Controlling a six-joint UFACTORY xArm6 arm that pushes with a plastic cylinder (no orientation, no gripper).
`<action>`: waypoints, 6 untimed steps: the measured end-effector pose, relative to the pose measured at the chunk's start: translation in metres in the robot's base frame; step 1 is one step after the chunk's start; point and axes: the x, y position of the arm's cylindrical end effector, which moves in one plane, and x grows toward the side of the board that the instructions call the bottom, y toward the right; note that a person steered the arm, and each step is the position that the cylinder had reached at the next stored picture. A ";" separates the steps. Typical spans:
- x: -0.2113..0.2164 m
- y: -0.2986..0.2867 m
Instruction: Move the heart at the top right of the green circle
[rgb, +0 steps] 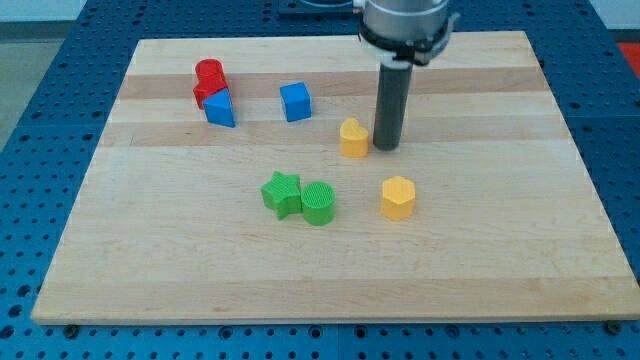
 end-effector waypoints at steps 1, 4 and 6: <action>-0.017 -0.020; 0.043 -0.081; 0.000 -0.017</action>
